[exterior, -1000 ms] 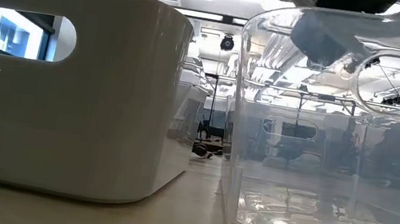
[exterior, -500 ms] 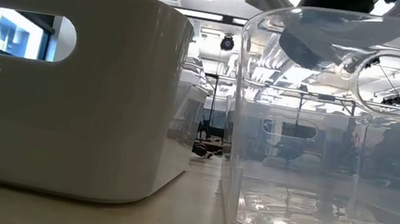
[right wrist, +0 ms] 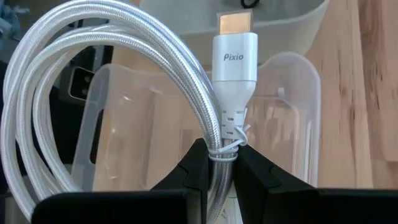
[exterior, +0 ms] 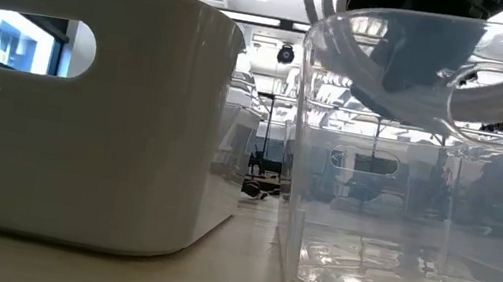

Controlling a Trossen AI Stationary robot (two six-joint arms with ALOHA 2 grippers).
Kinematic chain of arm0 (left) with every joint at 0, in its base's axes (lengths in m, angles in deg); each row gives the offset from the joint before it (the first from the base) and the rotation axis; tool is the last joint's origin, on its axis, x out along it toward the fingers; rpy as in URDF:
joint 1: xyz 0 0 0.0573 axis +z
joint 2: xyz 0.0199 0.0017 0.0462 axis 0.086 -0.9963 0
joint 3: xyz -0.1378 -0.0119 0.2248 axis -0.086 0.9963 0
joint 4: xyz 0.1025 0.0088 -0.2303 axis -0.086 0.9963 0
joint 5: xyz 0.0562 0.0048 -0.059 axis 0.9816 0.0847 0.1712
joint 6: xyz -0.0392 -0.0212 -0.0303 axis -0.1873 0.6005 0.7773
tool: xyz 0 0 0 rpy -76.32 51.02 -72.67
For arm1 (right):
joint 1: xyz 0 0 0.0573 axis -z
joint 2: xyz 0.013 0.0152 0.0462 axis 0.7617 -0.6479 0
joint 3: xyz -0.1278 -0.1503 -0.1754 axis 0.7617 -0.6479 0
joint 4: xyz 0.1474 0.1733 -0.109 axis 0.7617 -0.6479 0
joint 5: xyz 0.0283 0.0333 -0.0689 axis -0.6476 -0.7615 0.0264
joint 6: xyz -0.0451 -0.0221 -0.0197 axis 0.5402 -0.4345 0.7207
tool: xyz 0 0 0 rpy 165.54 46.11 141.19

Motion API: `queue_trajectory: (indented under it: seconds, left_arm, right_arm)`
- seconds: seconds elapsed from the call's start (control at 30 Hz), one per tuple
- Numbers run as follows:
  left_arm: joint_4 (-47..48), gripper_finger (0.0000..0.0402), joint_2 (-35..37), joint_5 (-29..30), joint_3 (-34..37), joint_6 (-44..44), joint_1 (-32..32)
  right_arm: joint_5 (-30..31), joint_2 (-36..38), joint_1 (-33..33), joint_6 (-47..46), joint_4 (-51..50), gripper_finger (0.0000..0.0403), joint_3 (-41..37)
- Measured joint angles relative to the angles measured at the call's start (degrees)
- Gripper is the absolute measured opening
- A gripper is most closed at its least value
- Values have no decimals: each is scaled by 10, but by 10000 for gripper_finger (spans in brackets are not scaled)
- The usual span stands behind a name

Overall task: Pick & Place USB Port
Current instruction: Put the white HDMI cable into the transparent bin, then put the black USB cable into the gray bin

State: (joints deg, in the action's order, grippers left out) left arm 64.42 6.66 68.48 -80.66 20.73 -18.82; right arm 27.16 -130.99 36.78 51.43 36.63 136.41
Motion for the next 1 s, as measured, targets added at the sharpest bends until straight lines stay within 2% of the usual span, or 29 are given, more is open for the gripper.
queue_trajectory:
  seconds: [0.23, 0.63, 1.0]
  left_arm:
    - [0, 154, 0, 0, 0, 0, 0]
    - [0, 154, 0, -7, 0, 2, 0]
    - [0, 154, 0, -18, 0, 2, 0]
  right_arm:
    - [15, -4, 0, 2, 3, 45, 0]
    - [19, -4, -1, -1, 0, 104, 0]
    - [64, 0, -8, -3, 2, 110, 0]
